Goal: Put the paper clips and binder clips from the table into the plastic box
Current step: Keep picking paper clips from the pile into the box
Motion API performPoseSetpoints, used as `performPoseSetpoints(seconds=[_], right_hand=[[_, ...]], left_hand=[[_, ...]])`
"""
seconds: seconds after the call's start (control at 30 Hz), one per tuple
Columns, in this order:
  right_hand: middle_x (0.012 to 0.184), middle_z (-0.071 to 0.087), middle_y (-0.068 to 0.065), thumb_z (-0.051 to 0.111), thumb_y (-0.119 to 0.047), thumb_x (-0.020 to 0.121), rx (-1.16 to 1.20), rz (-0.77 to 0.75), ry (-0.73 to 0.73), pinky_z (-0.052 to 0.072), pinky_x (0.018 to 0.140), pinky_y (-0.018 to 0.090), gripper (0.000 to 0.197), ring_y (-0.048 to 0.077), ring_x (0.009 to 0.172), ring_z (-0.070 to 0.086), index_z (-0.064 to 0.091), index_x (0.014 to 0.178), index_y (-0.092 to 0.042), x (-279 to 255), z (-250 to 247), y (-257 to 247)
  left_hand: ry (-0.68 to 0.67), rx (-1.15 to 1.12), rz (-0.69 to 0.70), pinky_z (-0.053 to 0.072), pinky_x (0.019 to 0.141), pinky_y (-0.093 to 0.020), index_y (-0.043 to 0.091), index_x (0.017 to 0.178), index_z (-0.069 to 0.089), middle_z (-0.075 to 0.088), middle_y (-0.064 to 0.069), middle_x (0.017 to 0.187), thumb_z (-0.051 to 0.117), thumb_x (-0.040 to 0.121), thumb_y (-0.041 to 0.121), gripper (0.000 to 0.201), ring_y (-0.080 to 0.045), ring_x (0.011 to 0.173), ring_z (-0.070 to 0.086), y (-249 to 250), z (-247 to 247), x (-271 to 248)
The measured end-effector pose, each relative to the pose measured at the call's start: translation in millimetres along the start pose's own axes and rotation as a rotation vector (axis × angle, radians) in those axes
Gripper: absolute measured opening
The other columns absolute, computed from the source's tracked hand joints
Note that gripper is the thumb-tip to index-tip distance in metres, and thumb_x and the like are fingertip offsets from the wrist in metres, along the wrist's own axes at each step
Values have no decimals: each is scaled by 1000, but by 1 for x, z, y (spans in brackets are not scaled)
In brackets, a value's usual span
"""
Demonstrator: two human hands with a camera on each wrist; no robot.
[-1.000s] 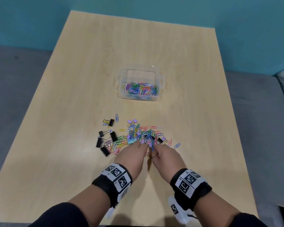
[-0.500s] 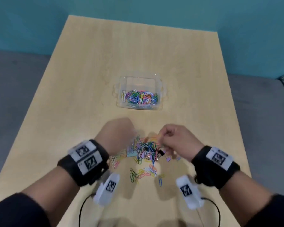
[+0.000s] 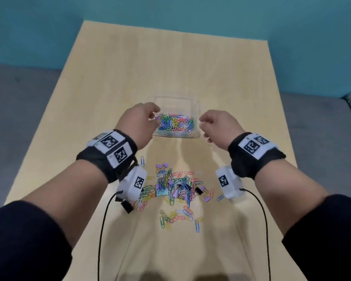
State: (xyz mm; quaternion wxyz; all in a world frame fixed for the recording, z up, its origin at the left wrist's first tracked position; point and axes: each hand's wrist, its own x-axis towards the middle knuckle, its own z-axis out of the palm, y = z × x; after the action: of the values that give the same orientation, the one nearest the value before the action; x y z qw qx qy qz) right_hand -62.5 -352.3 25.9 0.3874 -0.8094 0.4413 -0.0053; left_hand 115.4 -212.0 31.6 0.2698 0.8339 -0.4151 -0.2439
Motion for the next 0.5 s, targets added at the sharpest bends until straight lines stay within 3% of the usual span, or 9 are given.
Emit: performPoseSetpoints(seconds=[0.1,0.17,0.27,0.3,0.33,0.4,0.5], right_hand=[[110,65,13,49,-14,89,-342,-24,-65,46,86,34,27,31,101,60,65,111,-11,-50,3,44],[109,59,11,47,-16,90,-456,1,-164,45,83,34,28,31,101,58,61,114,-13,-96,14,70],[113,61,12,71,-10,72,-559,-141,-126,39,93,32,45,31,105,58,60,115,-5,-162,43,98],[117,61,15,75,-12,67,-602,-190,-108,36,97,31,53,32,111,55,60,116,0,-180,54,103],[125,58,18,72,-18,70,-642,-228,-94,35,101,33,58,31,120,48,57,121,3,-194,67,108],[144,43,17,53,-30,81,-646,-162,-89,38,106,39,63,31,135,35,44,135,0,-214,90,110],[148,38,17,53,-38,75,-638,-40,-121,43,102,46,73,32,137,33,40,138,-3,-228,118,100]], left_hand=[[27,38,41,50,78,-35,19,111,64,60,-2,104,56,89,19,23,-23,79,64,-23,8,-59],[1,77,145,46,82,-31,18,107,64,60,-1,103,53,85,23,25,-17,87,59,-36,22,-114],[-111,262,294,46,92,-24,19,110,60,62,-5,114,67,74,21,37,-18,102,60,-52,55,-192],[-161,293,307,48,92,-26,18,113,59,60,-8,122,73,69,24,47,-22,108,59,-57,68,-212],[-207,315,307,50,91,-31,16,116,58,56,-11,128,78,65,29,56,-26,114,55,-60,80,-226],[-247,391,316,47,98,-39,9,118,58,50,-17,135,79,60,38,68,-31,124,42,-65,100,-242],[-177,465,303,28,108,-43,1,128,49,40,-23,142,58,74,41,67,-39,133,34,-62,114,-242]])
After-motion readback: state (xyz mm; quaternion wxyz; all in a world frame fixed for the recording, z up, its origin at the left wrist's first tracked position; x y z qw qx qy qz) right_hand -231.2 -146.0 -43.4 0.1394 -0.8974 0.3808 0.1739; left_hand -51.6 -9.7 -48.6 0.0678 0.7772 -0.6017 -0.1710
